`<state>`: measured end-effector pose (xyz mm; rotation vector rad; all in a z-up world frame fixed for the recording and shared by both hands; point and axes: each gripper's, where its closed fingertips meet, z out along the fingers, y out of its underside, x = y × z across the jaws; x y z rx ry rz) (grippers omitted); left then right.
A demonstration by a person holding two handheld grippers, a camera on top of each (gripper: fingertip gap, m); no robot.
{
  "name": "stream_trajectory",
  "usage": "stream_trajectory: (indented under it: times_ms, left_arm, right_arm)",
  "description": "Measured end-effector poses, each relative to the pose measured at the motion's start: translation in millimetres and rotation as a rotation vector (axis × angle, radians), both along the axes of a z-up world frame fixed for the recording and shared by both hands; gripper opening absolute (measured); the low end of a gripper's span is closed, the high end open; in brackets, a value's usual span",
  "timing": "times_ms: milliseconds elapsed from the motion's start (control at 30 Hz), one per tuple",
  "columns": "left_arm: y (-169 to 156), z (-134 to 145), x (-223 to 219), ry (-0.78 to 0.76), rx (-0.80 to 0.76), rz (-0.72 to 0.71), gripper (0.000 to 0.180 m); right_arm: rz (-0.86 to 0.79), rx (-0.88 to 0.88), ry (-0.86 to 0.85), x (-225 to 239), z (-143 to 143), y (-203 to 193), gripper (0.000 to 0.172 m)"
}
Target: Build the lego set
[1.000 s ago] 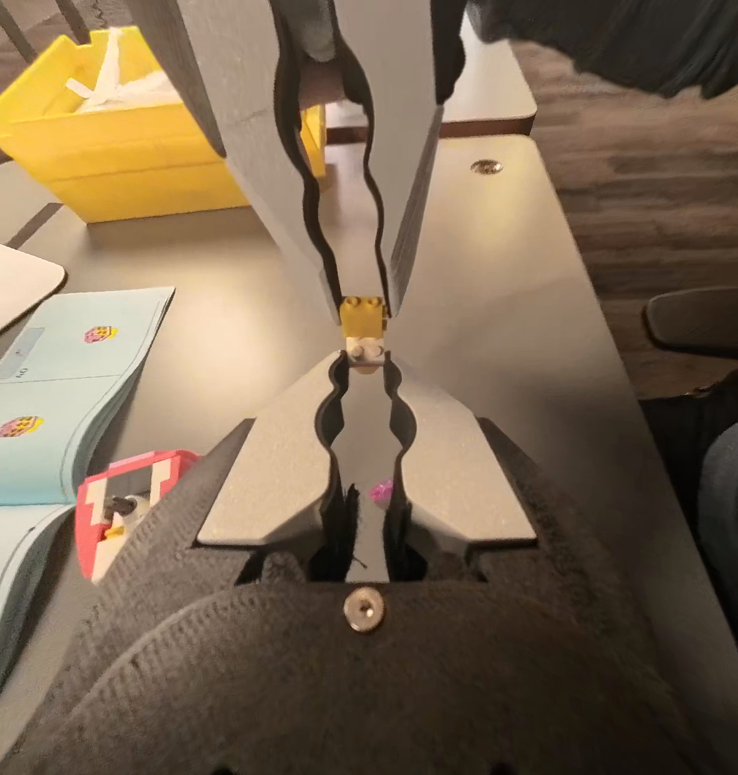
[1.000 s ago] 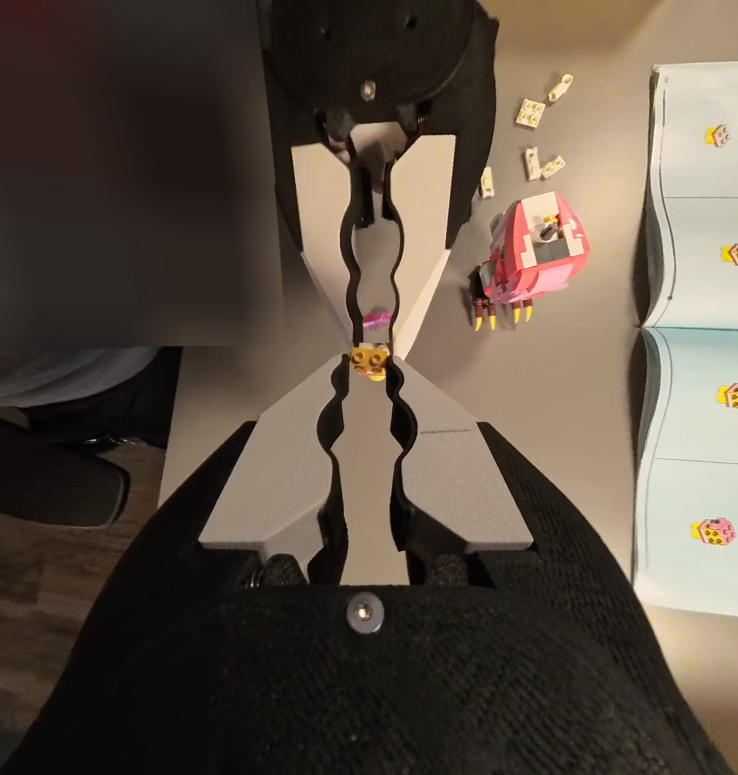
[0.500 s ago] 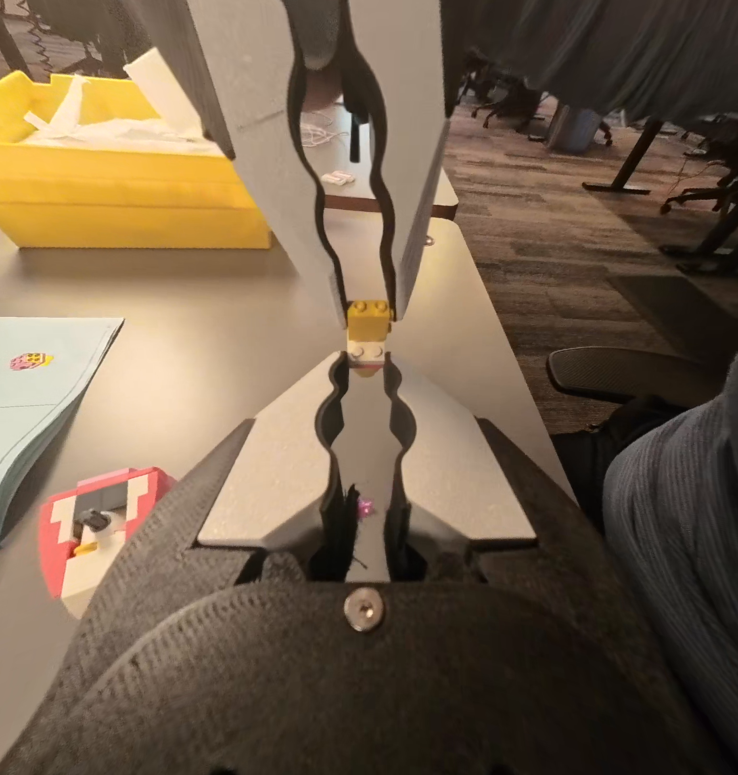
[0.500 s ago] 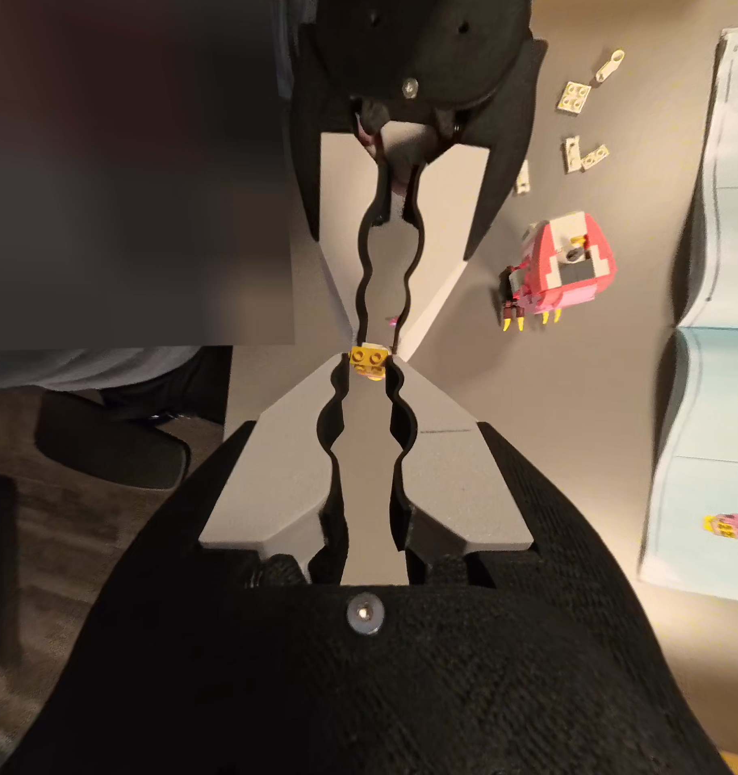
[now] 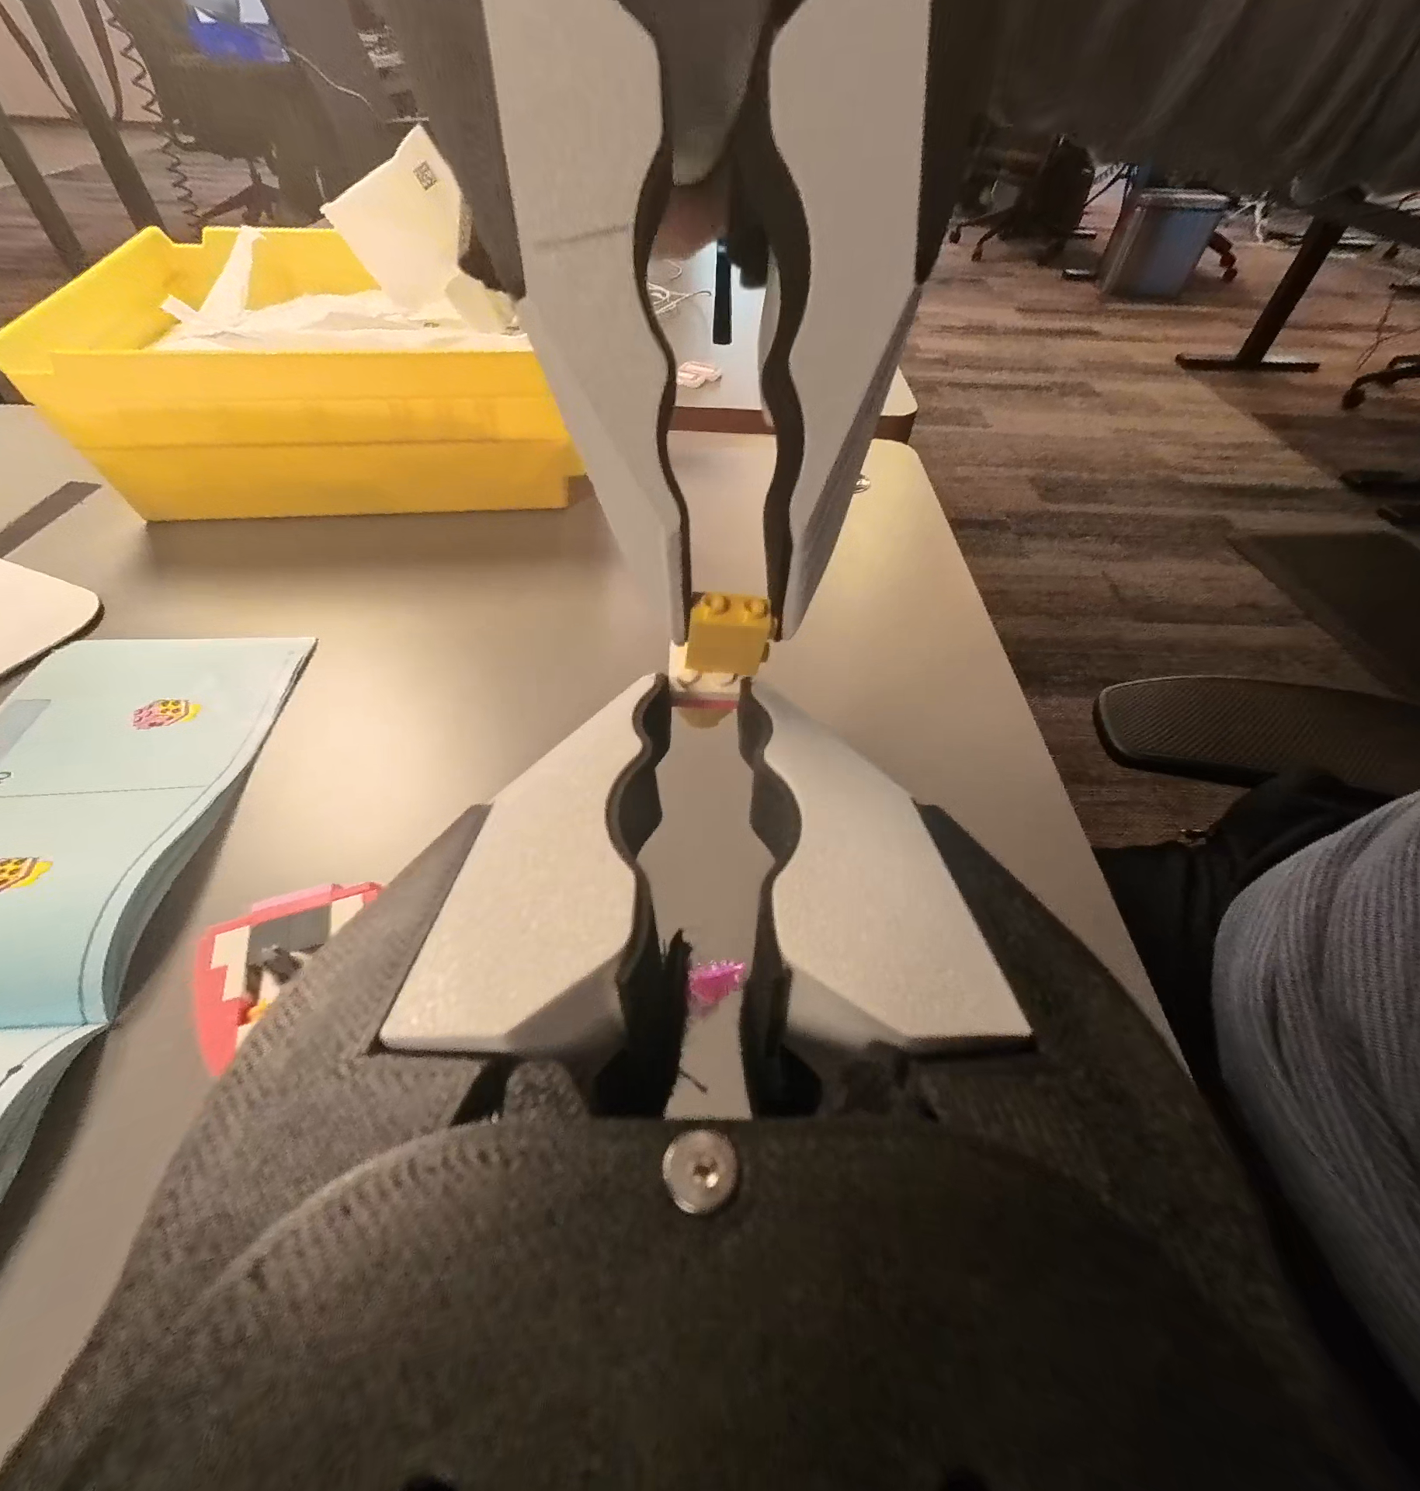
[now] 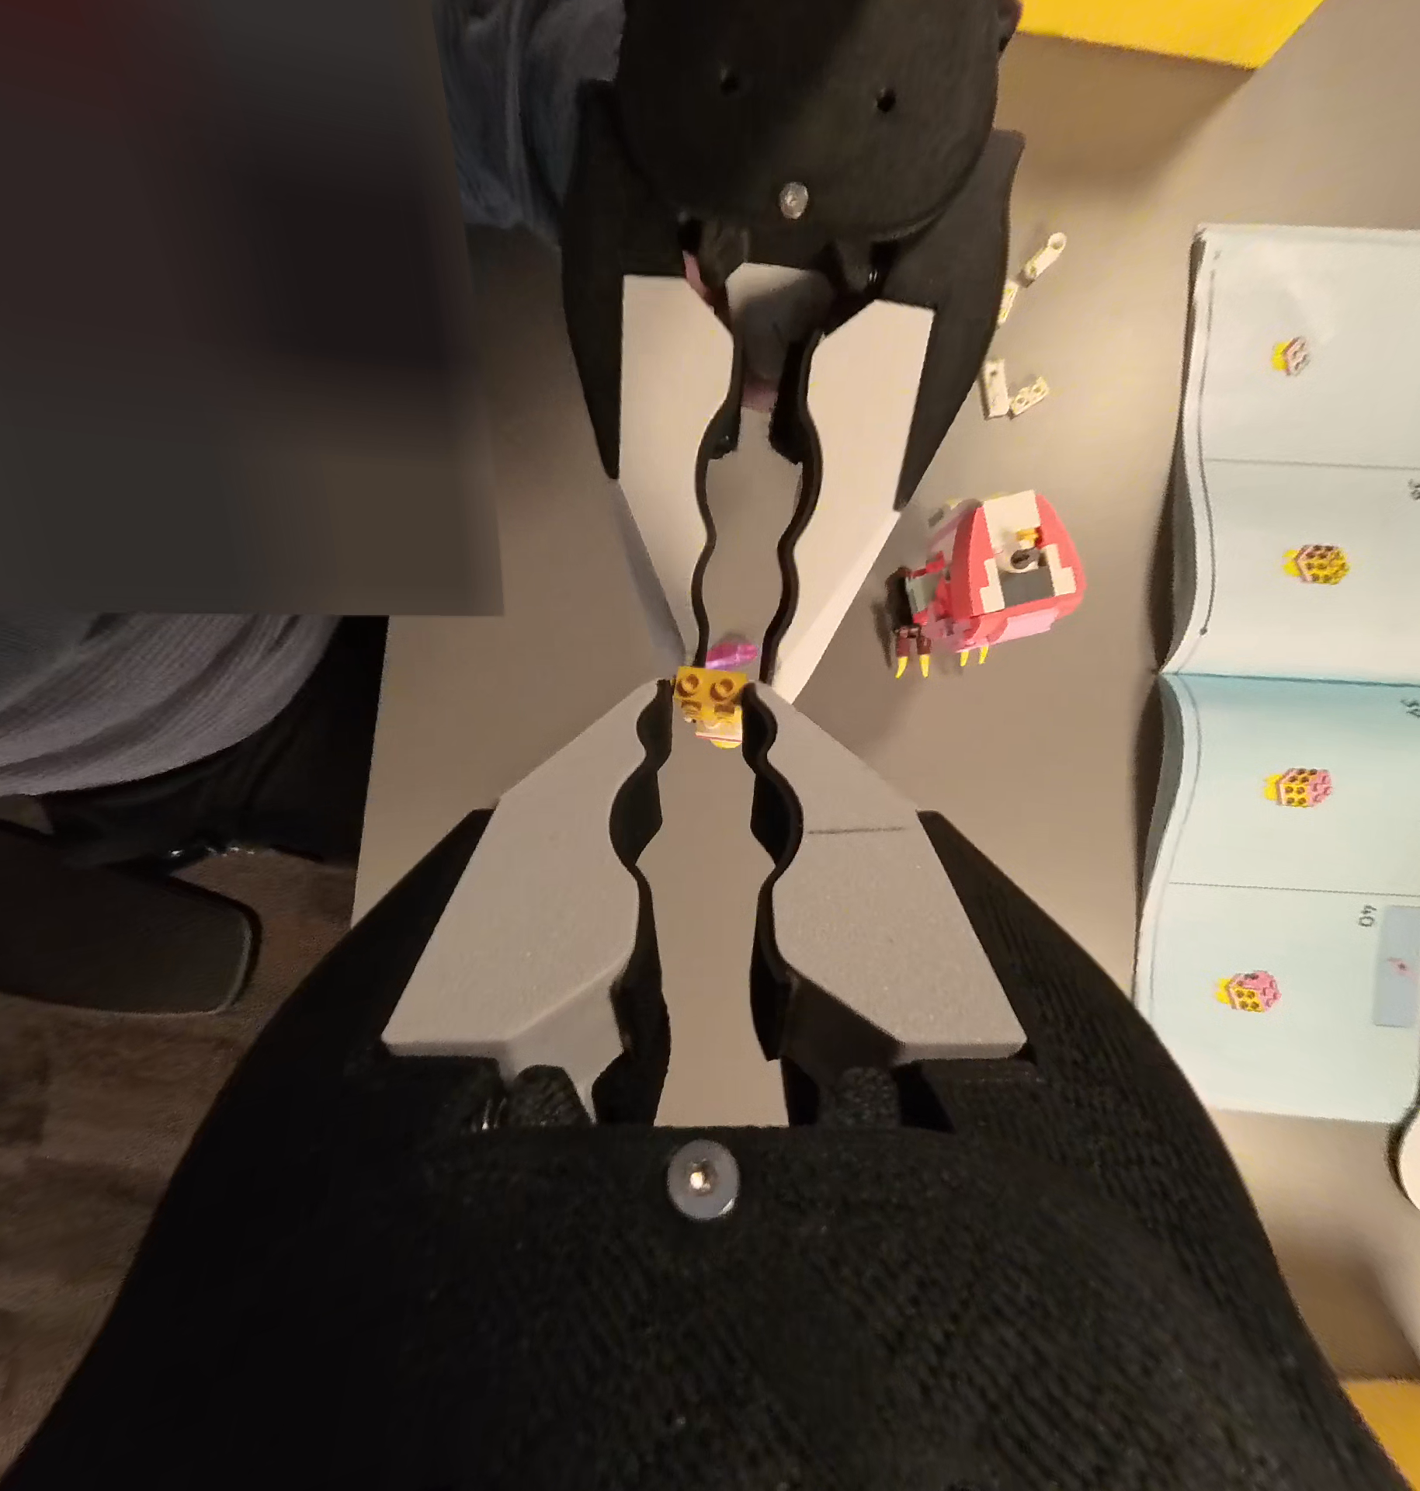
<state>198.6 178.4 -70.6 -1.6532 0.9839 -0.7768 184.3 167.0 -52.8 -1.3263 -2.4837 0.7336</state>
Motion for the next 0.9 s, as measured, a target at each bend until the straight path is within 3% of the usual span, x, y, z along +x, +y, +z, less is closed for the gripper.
stream_trajectory:
  times_ms: [400,900]
  left_arm:
    - [2,5,-14,0.017,0.017,0.029,0.014]
    - [-6,7,-8,0.02,0.041,-0.021,0.014]
  right_arm:
    - [-0.029,-0.009,0.076,-7,8,4,0.016]
    - [0.018,-0.014,-0.022,-8,9,1,0.016]
